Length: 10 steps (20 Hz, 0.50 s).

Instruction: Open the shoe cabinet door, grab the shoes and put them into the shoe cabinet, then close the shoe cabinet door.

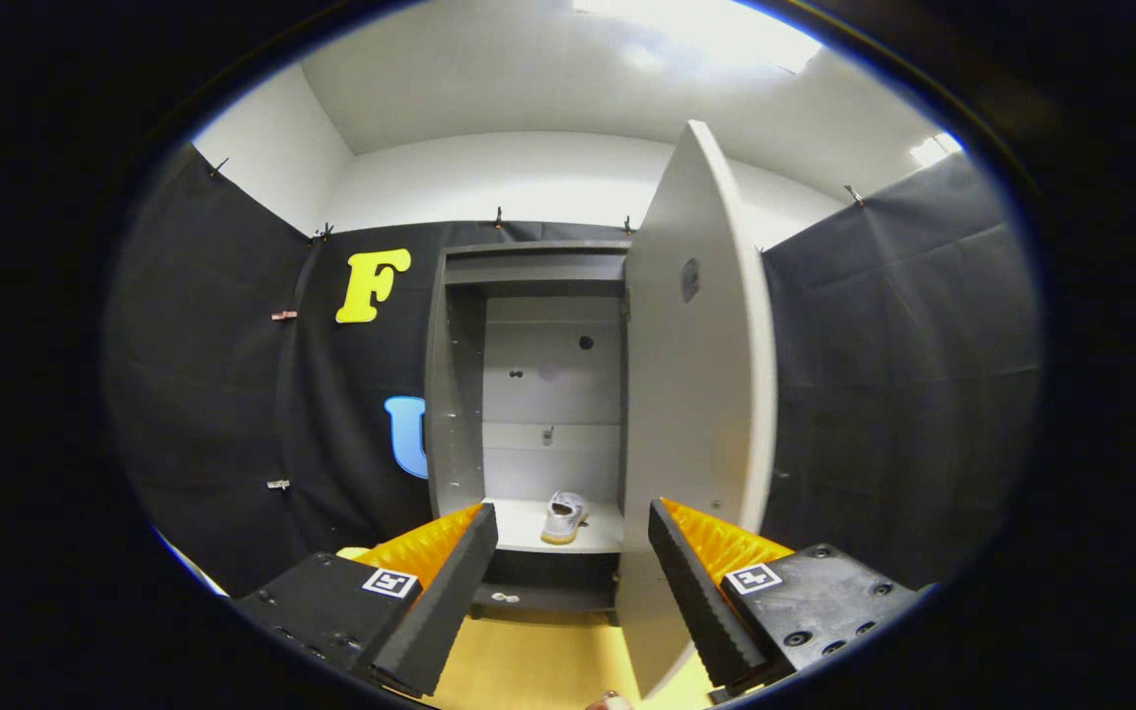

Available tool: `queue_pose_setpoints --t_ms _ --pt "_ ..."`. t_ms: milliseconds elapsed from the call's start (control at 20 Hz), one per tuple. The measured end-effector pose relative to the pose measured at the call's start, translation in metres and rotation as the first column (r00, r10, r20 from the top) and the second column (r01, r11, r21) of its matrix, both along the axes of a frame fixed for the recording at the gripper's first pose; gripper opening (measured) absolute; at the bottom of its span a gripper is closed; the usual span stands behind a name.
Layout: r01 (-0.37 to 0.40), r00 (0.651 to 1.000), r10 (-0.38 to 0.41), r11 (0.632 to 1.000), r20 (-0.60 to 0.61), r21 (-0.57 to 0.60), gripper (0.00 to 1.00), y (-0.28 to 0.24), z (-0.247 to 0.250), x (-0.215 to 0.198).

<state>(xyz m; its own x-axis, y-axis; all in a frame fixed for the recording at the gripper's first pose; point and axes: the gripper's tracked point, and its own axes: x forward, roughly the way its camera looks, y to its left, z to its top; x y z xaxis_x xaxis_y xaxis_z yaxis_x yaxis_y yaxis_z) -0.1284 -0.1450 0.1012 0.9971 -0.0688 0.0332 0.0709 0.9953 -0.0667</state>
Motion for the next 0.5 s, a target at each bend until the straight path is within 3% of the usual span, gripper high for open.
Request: queue_pose_setpoints --t_ms 300,500 --pt "0.002 1.0 -0.002 0.999 -0.008 0.033 0.97 -0.087 -0.013 -0.026" --pt "-0.018 1.0 0.02 0.997 -0.022 0.077 0.97 -0.131 -0.033 -0.009"
